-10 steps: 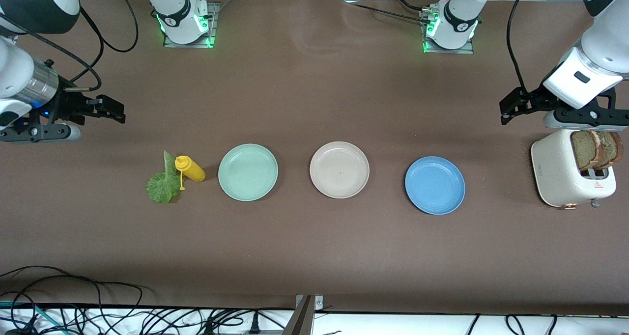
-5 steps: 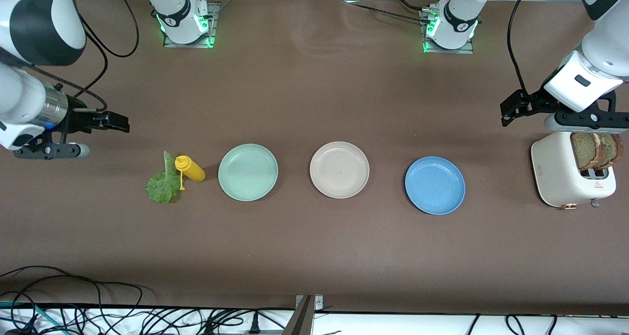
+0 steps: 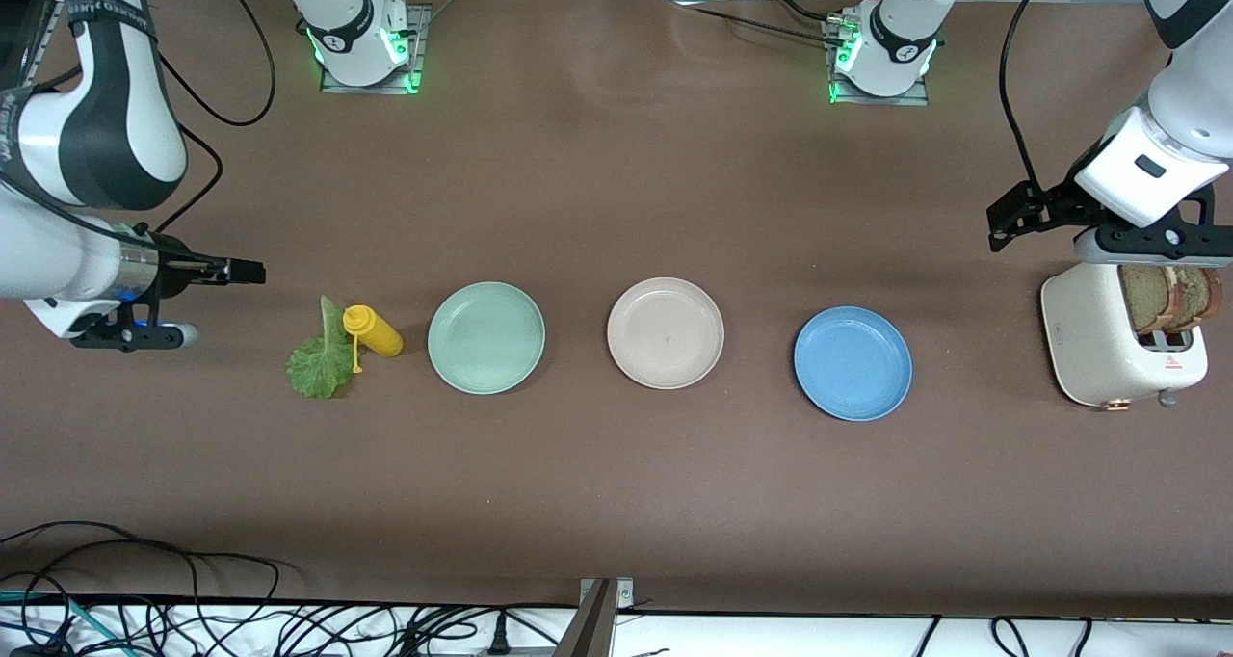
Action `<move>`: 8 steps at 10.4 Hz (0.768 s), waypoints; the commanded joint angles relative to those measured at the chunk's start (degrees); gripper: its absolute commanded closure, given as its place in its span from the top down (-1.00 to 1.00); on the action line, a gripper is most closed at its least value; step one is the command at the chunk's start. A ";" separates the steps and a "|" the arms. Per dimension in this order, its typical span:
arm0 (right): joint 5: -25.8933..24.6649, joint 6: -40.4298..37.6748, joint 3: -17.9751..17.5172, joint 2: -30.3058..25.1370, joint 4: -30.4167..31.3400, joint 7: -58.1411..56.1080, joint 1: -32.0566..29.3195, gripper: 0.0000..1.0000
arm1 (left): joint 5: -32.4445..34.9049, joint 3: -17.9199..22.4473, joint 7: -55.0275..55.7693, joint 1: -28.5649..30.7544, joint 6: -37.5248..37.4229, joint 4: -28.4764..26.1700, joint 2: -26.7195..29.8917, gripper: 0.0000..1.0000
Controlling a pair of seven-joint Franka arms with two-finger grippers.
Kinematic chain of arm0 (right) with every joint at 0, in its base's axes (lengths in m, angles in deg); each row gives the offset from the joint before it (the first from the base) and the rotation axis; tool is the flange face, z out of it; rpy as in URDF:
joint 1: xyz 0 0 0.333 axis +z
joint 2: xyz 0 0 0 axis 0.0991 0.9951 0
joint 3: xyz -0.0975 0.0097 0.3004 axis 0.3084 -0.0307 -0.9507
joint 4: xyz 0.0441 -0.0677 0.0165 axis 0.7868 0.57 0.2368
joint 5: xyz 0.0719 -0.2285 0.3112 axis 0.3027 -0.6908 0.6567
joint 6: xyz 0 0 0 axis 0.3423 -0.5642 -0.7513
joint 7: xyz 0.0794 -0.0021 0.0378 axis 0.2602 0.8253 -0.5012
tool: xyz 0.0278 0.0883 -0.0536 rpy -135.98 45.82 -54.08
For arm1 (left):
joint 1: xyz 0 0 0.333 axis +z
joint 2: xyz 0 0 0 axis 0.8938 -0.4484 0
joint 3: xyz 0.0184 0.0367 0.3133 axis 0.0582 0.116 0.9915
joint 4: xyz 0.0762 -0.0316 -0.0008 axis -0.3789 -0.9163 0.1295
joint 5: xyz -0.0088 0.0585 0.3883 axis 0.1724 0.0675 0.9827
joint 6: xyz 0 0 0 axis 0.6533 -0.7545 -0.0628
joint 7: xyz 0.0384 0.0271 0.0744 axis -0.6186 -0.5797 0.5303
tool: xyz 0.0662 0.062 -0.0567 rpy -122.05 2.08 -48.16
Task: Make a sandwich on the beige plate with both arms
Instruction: 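Grasp the lettuce with the right gripper while the left gripper grips bread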
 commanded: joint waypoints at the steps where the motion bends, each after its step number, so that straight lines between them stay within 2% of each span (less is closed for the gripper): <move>1: -0.17 0.65 -0.34 1.98 -0.28 -0.82 -0.88 1.00 | -1.57 -0.07 -0.04 2.55 -1.03 0.62 -0.39 1.00; 4: 0.01 1.96 -0.34 4.36 -0.28 -0.82 -2.02 1.00 | -1.04 0.02 -1.26 3.77 -2.07 0.53 -2.57 1.00; 8: 0.45 7.84 -0.43 9.37 -0.19 -0.74 -2.11 1.00 | -0.69 0.11 -5.22 11.75 -2.08 0.62 -9.87 1.00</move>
